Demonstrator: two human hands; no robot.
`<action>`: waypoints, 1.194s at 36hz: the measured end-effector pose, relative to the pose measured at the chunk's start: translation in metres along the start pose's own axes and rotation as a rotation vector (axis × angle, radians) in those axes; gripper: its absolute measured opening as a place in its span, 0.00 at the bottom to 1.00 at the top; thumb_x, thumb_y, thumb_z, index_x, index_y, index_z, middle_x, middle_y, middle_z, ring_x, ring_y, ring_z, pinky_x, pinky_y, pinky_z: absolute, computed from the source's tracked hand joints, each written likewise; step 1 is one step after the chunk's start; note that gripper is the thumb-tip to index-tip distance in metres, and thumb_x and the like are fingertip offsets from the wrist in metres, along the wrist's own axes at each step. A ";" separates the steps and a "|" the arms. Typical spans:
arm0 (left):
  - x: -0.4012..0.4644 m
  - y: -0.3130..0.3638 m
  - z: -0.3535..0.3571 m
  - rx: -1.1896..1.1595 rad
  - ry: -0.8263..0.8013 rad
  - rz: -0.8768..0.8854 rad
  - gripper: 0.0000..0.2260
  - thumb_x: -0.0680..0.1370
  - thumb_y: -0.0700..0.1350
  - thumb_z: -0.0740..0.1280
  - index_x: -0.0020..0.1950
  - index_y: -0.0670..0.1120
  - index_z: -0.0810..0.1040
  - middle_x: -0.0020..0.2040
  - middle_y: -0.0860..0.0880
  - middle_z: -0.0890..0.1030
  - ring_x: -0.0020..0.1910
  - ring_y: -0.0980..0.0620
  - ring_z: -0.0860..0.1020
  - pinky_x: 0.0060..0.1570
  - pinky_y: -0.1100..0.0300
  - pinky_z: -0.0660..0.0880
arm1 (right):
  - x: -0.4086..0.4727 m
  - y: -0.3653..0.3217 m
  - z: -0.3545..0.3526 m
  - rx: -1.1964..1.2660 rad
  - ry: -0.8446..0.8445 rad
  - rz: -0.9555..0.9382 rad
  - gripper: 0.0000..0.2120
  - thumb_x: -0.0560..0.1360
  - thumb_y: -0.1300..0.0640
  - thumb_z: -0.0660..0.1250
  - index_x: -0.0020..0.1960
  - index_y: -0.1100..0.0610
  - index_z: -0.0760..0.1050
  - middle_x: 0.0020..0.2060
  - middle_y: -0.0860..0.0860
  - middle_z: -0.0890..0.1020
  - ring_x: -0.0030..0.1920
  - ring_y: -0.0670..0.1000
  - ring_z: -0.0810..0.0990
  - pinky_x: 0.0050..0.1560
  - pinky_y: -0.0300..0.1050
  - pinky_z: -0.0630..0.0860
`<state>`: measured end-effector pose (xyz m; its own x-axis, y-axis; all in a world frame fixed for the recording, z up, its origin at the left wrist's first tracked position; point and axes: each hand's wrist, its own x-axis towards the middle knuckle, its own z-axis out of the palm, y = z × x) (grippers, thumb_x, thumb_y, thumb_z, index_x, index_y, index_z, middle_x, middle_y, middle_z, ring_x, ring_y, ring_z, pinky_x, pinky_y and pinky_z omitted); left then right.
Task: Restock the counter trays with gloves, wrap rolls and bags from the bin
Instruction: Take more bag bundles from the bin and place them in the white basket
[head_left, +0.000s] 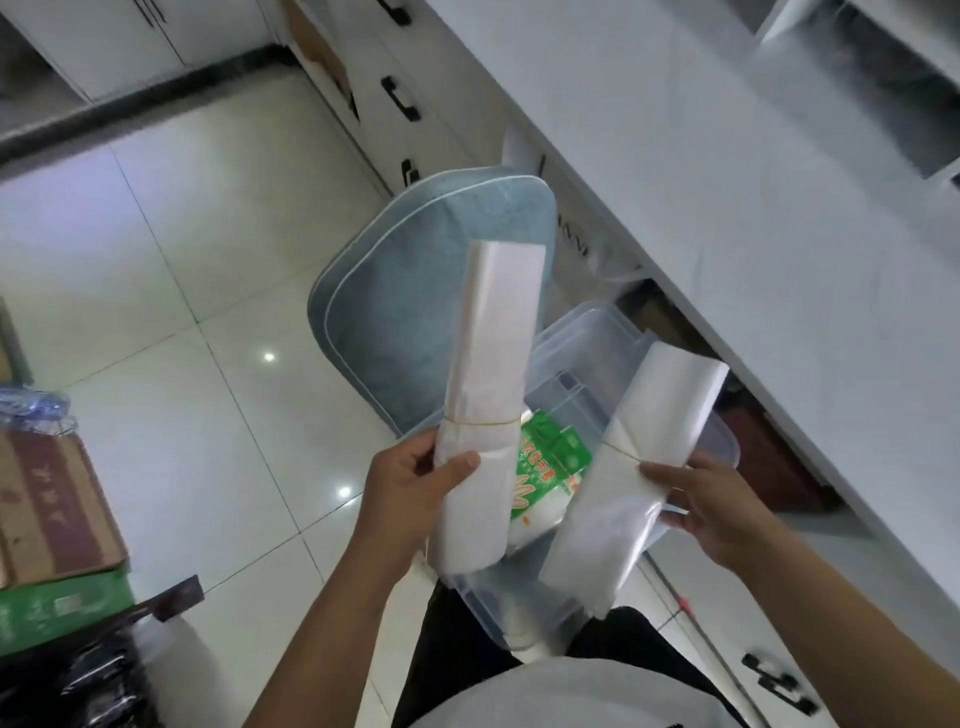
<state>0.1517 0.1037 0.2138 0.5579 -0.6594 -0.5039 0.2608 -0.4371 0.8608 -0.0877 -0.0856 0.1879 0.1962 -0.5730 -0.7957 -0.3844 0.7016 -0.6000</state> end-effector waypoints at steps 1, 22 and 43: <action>-0.008 0.004 0.001 0.009 0.002 0.005 0.11 0.72 0.45 0.76 0.45 0.63 0.85 0.45 0.57 0.87 0.41 0.62 0.83 0.36 0.67 0.79 | -0.005 -0.004 -0.002 0.003 -0.037 -0.024 0.15 0.70 0.65 0.73 0.56 0.59 0.80 0.44 0.54 0.87 0.43 0.54 0.84 0.43 0.50 0.78; -0.170 0.032 0.215 -0.063 -0.044 0.098 0.12 0.65 0.44 0.75 0.47 0.52 0.88 0.49 0.47 0.87 0.45 0.48 0.86 0.38 0.61 0.82 | -0.124 -0.008 -0.249 0.552 -0.439 -0.220 0.06 0.70 0.61 0.70 0.45 0.57 0.85 0.46 0.55 0.86 0.41 0.54 0.85 0.43 0.49 0.83; -0.141 0.063 0.449 0.303 -0.682 0.026 0.16 0.64 0.46 0.77 0.50 0.44 0.86 0.50 0.39 0.86 0.46 0.42 0.85 0.46 0.52 0.81 | -0.223 0.123 -0.442 1.112 0.170 -0.448 0.10 0.65 0.61 0.72 0.44 0.55 0.86 0.44 0.54 0.87 0.39 0.50 0.86 0.39 0.46 0.83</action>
<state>-0.2639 -0.1056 0.3064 -0.0774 -0.8620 -0.5010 -0.0293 -0.5004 0.8653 -0.5776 -0.0589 0.3285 -0.0393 -0.8481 -0.5284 0.6888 0.3602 -0.6292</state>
